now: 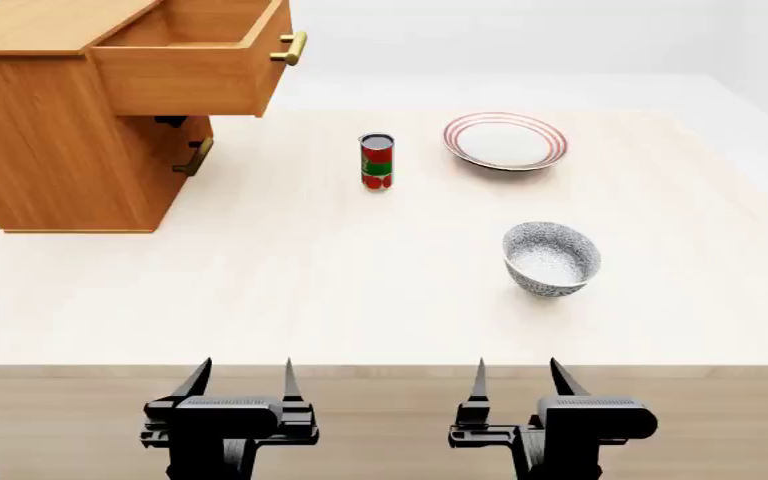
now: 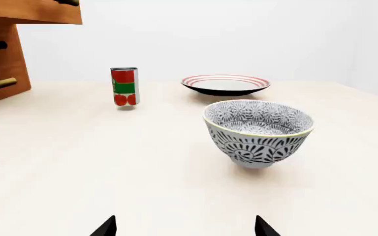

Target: Put the bowl in the top drawer of the cabinet.

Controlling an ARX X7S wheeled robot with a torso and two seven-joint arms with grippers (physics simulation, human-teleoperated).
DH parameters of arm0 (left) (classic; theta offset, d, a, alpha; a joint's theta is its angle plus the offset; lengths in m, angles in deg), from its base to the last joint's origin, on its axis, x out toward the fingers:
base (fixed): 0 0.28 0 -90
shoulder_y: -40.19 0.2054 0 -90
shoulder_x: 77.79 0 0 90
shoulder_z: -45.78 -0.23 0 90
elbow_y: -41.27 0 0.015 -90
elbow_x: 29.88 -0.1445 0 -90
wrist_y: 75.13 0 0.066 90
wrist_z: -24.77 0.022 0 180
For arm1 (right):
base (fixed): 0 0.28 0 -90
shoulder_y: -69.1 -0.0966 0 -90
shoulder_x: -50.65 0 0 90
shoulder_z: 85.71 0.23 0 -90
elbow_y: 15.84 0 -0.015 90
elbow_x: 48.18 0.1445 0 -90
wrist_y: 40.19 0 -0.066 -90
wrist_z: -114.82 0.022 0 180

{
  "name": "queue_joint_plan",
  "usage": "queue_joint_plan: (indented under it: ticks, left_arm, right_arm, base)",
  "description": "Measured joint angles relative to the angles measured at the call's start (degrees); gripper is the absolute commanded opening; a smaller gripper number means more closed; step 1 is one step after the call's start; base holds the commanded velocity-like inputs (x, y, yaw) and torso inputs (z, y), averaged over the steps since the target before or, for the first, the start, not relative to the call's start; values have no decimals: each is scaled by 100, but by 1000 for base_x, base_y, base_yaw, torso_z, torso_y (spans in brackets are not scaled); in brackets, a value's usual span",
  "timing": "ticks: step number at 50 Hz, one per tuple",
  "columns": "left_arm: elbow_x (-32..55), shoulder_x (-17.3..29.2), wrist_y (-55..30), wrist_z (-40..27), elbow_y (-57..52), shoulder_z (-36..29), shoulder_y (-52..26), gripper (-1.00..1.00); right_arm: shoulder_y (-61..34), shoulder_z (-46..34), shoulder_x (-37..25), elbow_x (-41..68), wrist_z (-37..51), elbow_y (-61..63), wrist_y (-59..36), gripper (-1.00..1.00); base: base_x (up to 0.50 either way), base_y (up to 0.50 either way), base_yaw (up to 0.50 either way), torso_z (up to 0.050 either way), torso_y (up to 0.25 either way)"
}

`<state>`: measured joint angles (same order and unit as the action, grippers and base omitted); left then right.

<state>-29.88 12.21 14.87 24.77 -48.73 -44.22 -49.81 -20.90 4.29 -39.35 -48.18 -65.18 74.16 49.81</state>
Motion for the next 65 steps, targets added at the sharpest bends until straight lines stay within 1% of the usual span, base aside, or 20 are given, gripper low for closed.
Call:
queue_joint_plan:
  ticks: [19,26,30,34,40,45,49,53,56,58,61,65]
  left_arm:
    - [123,226,-91,-295,27,-293,-41,100]
    - [213,313,-379,-371,-103,-371,-75,100]
    - [281,359,-740,-421,-356,-397,-102,100]
    - [405,402,-1282,-463,-868,-409,-120,100]
    - [865,430,-2531,-519,-2004,-277,-260,100]
    - [1423,438,-3766,-624,-2977,0,-575,100]
    - [1884,484,-4775,-718,-3728,261,-956,100]
    - [2405,521,-5845,-792,-4417,615,-1460,100]
    - [3043,575,-6645,-975,-4803,1005,-1933,100]
    - [3734,731,-7070,-1374,-4903,1261,-2295,100]
    - [5076,1097,-7530,-2283,-4859,1511,-2899,100]
    - [6907,1703,-7767,-3557,-4630,1537,-3701,100]
  right_arm:
    - [26,-251,-226,244,240,13,47,100]
    - [18,-354,-318,272,336,118,-57,100]
    - [18,-397,-379,294,386,371,-272,100]
    - [20,-416,-441,385,424,876,-717,100]
    - [-95,-434,-555,603,485,1969,-1772,100]
    - [-373,-397,-655,843,543,2920,-2842,100]
    - [-787,-216,-710,1147,588,3700,-3899,100]
    - [-1368,129,-706,1556,612,4409,-5091,100]
    - [-1920,538,-719,2145,771,4820,-6014,100]
    - [-2317,829,-787,2726,1024,4999,-6553,100]
    - [-2930,1211,-979,3879,1688,5060,-7183,100]
    - [-3714,1520,-1302,5400,2686,4938,-7750,100]
  base:
    - [0,0,0,0,0]
    - [0,0,0,0,0]
    - [0,0,0,0,0]
    - [0,0,0,0,0]
    - [0,0,0,0,0]
    - [0,0,0,0,0]
    - [0,0,0,0,0]
    - [0,0,0,0,0]
    - [0,0,0,0,0]
    - [0,0,0,0,0]
    - [0,12,0,0,0]
    - [37,113,0,0,0]
